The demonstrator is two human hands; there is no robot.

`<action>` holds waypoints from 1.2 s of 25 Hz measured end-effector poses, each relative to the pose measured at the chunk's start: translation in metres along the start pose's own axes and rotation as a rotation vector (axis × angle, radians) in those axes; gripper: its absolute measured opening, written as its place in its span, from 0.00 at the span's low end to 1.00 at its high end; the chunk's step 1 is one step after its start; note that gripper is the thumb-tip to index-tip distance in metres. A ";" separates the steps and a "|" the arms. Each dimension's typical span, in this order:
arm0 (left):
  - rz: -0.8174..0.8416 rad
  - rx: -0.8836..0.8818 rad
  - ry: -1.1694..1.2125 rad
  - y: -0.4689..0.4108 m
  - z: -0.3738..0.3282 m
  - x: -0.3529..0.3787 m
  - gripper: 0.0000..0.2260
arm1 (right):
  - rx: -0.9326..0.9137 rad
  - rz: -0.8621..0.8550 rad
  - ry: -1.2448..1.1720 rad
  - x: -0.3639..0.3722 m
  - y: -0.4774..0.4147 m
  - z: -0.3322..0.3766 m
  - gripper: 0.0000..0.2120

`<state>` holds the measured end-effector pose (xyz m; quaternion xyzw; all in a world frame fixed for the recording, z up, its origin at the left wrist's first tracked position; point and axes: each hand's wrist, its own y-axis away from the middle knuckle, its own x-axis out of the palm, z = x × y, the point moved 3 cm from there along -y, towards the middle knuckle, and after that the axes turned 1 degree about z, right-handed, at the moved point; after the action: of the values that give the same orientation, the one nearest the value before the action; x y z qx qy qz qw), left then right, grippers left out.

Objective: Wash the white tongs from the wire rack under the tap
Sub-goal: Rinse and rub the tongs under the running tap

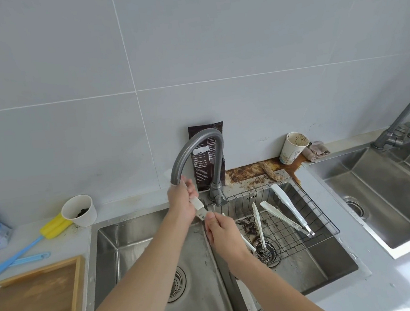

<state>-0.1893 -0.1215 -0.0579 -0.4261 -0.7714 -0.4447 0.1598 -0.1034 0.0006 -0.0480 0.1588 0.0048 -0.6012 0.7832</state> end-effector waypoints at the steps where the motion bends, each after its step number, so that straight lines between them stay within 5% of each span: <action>1: 0.025 -0.002 -0.064 0.003 0.013 0.003 0.09 | 0.015 -0.019 -0.015 0.000 -0.004 0.004 0.21; 8: -0.034 0.006 0.109 -0.005 -0.014 -0.005 0.11 | -0.013 0.042 -0.001 -0.001 0.009 -0.006 0.20; 12: -0.017 0.040 -0.105 0.003 0.006 0.001 0.07 | -0.002 -0.023 -0.016 0.003 -0.001 -0.002 0.20; 18: -0.097 0.048 -0.208 -0.006 -0.006 -0.010 0.14 | 0.001 0.022 -0.060 0.007 0.008 -0.011 0.20; 24: 0.004 -0.022 -0.035 0.006 0.018 -0.004 0.09 | -0.002 -0.013 -0.041 0.004 -0.004 0.004 0.21; 30: -0.079 0.046 0.093 -0.001 -0.024 -0.012 0.11 | -0.004 0.066 -0.053 0.008 0.008 -0.009 0.20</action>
<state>-0.1862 -0.1479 -0.0527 -0.3707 -0.7894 -0.4520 0.1875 -0.0920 -0.0025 -0.0555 0.1412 -0.0199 -0.5791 0.8027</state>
